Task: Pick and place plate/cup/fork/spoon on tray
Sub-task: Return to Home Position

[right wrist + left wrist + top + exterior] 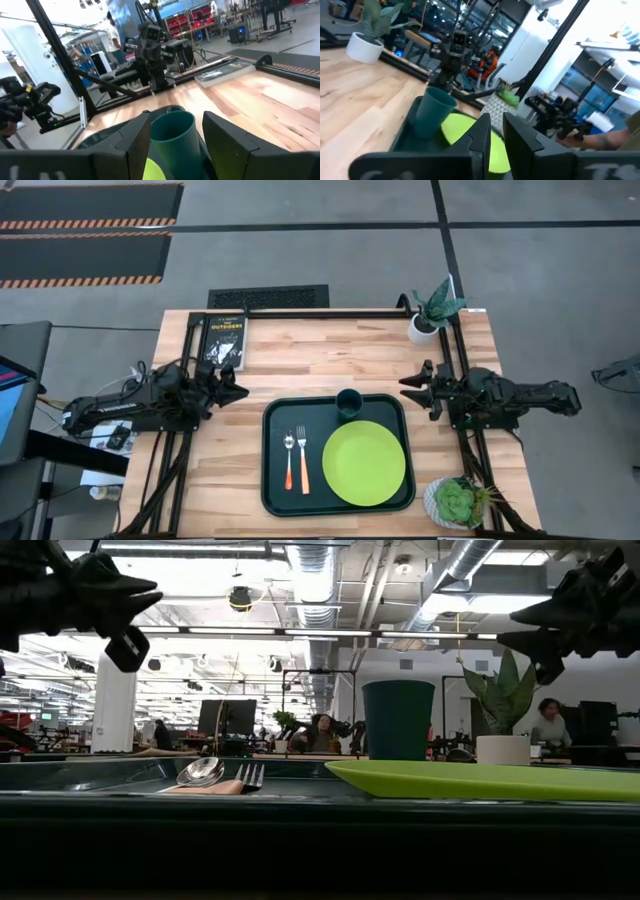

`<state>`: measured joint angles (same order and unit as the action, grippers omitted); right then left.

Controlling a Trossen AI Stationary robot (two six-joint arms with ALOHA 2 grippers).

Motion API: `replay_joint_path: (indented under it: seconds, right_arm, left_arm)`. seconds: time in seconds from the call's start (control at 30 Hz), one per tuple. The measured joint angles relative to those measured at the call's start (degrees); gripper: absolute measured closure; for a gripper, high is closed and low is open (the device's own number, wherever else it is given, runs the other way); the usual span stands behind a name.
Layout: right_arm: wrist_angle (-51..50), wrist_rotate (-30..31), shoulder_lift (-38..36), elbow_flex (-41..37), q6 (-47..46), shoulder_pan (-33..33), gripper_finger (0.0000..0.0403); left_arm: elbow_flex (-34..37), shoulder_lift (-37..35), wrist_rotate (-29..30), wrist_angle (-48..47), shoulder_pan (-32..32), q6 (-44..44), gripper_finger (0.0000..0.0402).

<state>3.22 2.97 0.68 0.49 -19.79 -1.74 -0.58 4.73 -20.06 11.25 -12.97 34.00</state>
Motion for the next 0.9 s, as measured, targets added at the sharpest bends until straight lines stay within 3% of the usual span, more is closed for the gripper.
replay_joint_path:
  seconds: [0.17,0.43,0.9]
  right_arm:
    - [-0.7,0.0,0.0,0.0,0.3,0.0,0.0198]
    - [-0.9,0.0,0.0,-0.1,0.3,0.0,0.0198]
    - [-1.1,0.0,0.0,-0.1,0.2,0.0,0.0198]
  left_arm:
    - [0.0,0.0,4.5,-2.2,0.0,-2.8,0.0365]
    - [0.1,0.0,6.0,-2.9,0.1,-4.6,0.0365]
    - [0.2,0.0,17.0,-6.8,1.2,-6.8,0.0365]
